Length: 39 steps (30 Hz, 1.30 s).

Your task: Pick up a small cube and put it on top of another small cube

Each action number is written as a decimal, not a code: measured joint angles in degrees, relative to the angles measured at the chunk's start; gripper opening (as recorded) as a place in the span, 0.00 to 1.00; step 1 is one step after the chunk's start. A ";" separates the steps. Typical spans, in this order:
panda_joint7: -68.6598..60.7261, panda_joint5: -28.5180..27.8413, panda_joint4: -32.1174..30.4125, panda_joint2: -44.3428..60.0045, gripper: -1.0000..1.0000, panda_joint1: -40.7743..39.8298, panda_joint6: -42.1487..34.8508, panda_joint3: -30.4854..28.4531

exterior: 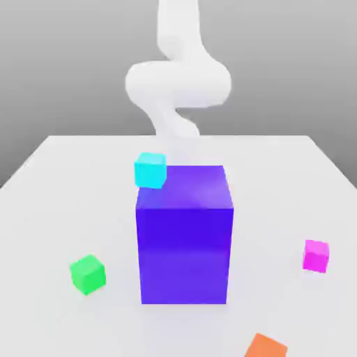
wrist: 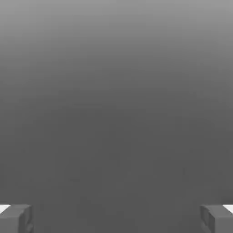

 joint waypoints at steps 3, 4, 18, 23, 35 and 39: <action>-2.03 -1.45 -3.01 6.62 0.50 2.51 3.74 3.35; -2.68 -1.91 -3.97 8.73 0.50 3.31 4.93 4.40; -12.23 -7.47 -17.26 37.85 0.50 16.84 21.40 17.74; -15.36 -8.74 -21.04 47.59 0.50 21.51 27.41 20.17; -6.49 -20.88 -18.55 60.21 0.00 31.90 36.72 7.48; -7.03 -20.11 -18.78 59.22 0.00 30.92 36.00 8.65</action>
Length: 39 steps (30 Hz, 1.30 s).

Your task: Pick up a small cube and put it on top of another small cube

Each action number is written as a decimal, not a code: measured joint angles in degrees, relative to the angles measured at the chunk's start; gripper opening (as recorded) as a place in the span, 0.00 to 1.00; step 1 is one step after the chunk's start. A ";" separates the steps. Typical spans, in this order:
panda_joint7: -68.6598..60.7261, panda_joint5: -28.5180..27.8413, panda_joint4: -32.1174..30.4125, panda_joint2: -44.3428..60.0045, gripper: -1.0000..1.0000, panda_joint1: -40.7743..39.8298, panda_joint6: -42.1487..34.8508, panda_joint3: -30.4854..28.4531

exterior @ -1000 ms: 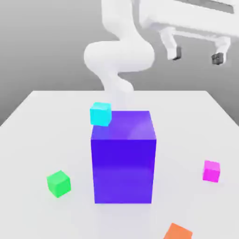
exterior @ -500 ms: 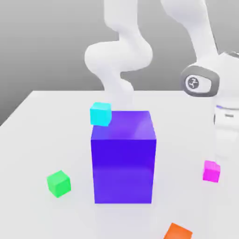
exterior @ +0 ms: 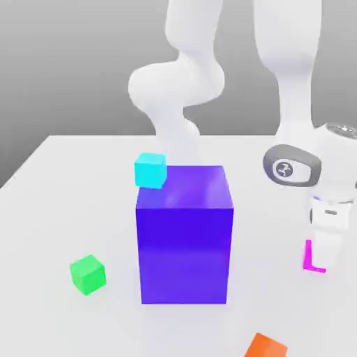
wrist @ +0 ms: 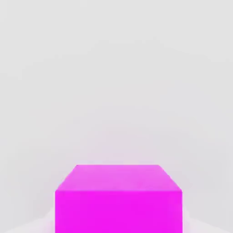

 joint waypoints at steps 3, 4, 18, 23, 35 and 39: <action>-3.77 4.94 -1.08 -4.40 0.00 -3.63 -3.27 4.74; -5.24 6.85 -1.48 -6.02 0.00 -4.51 -4.45 6.06; -35.70 -1.42 -2.68 -31.59 0.00 -14.36 -23.71 1.94; -50.67 -5.16 -2.83 -41.21 0.00 -16.47 -29.69 -3.39; -87.46 -13.23 -3.70 -59.41 0.00 -21.30 -39.37 -20.04; -99.67 -15.81 -4.10 -62.76 0.00 -22.89 -40.76 -26.73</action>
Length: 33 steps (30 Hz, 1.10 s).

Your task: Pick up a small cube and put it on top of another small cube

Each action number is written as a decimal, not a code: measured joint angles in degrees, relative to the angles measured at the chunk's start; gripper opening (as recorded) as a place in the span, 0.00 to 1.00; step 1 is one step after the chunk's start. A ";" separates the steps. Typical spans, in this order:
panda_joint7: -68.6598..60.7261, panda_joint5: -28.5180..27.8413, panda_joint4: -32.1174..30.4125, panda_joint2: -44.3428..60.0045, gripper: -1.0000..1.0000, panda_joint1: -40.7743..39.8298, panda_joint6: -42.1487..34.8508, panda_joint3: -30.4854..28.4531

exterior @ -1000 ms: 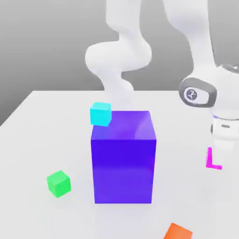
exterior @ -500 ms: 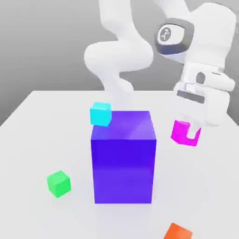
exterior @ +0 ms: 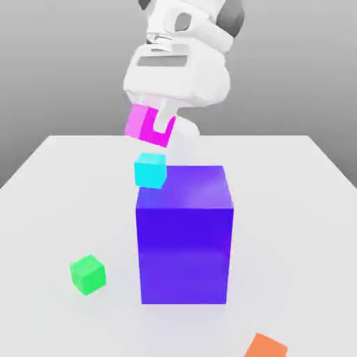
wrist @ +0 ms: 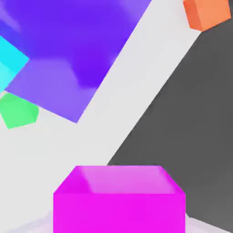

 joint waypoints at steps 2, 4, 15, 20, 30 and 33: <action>-6.03 -1.27 -0.20 -1.00 0.00 -0.64 -0.31 -3.58; -12.03 -2.49 -0.40 -1.50 0.00 -1.15 -0.35 -7.28; -43.51 -7.86 -1.20 4.73 0.00 2.54 4.07 -30.42; -57.64 -7.77 -1.42 12.26 0.00 10.65 8.98 -42.94; -72.66 -3.43 -1.66 24.34 0.00 32.54 19.11 -65.29; -72.62 -3.49 -1.65 24.34 1.00 32.54 19.11 -65.29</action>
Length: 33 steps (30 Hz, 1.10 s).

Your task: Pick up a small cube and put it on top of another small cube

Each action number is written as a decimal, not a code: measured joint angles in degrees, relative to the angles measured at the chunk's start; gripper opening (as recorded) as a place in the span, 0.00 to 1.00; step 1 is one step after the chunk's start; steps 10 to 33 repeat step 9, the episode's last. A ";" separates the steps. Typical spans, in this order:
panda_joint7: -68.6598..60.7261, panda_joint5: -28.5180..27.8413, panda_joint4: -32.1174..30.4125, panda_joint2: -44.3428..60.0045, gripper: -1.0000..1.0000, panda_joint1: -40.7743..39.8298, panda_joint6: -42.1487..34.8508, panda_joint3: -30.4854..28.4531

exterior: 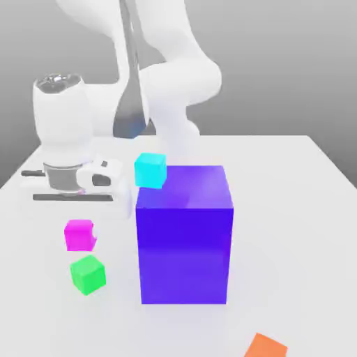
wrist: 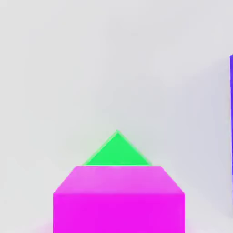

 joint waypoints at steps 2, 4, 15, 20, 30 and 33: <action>0.00 0.00 0.00 0.00 1.00 0.00 0.00 0.00; 0.00 0.00 0.00 0.00 1.00 0.00 0.00 0.00; -0.43 -0.10 0.05 0.14 1.00 1.13 0.22 -1.20; -0.43 -0.10 0.05 0.14 1.00 1.13 0.22 -1.20; -0.43 -0.10 0.05 0.14 1.00 1.13 0.22 -1.20; -0.43 -0.10 0.05 0.14 1.00 1.13 0.22 -1.20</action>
